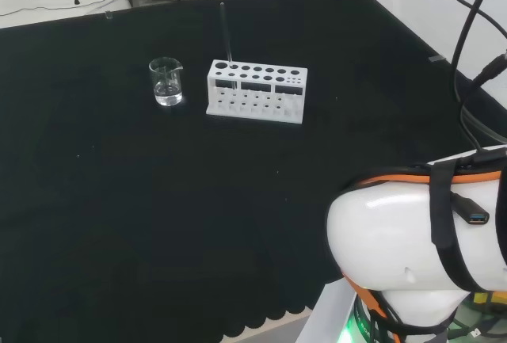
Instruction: Take the glass rod from the white test tube rack.
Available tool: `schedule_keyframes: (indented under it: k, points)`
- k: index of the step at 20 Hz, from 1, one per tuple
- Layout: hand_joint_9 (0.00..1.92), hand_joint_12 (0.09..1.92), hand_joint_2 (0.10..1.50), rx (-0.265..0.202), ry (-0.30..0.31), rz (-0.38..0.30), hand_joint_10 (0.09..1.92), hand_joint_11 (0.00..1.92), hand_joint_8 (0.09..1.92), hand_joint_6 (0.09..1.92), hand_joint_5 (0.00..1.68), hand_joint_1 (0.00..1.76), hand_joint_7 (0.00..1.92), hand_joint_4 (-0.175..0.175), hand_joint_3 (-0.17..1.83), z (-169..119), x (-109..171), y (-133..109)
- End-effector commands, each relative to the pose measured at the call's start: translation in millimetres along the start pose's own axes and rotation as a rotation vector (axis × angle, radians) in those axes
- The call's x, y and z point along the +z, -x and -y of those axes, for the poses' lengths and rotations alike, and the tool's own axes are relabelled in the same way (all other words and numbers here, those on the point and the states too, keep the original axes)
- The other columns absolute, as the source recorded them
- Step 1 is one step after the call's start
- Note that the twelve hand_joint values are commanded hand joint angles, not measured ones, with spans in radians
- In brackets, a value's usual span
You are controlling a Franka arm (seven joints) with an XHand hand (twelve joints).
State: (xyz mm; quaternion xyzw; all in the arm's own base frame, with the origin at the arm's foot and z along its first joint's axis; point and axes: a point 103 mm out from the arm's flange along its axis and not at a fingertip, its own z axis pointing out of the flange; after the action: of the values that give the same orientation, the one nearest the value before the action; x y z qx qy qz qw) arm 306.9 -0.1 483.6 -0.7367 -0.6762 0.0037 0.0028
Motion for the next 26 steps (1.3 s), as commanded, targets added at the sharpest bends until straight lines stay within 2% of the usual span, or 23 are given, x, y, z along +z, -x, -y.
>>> schedule_keyframes:
  k: [1,2,3,6,18,23,26]
  points:
    - [0.35,1.24,0.78,0.001,0.005,0.008,0.79,0.3,0.78,0.22,0.26,0.81,0.2,-0.155,0.56,-1,0,0]
    - [0.19,1.32,0.8,0.001,0.005,0.011,0.81,0.15,0.7,0.15,0.17,0.75,0.09,-0.152,0.52,-1,1,0]
    - [0.11,1.36,0.81,0.002,0.005,0.012,0.82,0.07,0.67,0.11,0.12,0.72,0.04,-0.151,0.5,-1,1,0]
    - [0.03,1.4,0.82,0.003,0.004,0.013,0.84,0.01,0.64,0.09,0.09,0.7,0.0,-0.149,0.48,-1,2,0]
    - [0.05,1.45,0.83,-0.002,-0.005,0.032,0.89,0.0,0.78,0.09,0.11,0.69,0.0,-0.147,0.46,-16,10,-4]
    - [0.06,1.46,0.83,-0.002,-0.019,0.025,0.89,0.0,0.81,0.09,0.12,0.69,0.0,-0.147,0.46,-36,17,-9]
    - [0.07,1.47,0.83,0.003,-0.036,0.014,0.89,0.0,0.82,0.09,0.12,0.68,0.0,-0.147,0.46,-60,22,-16]
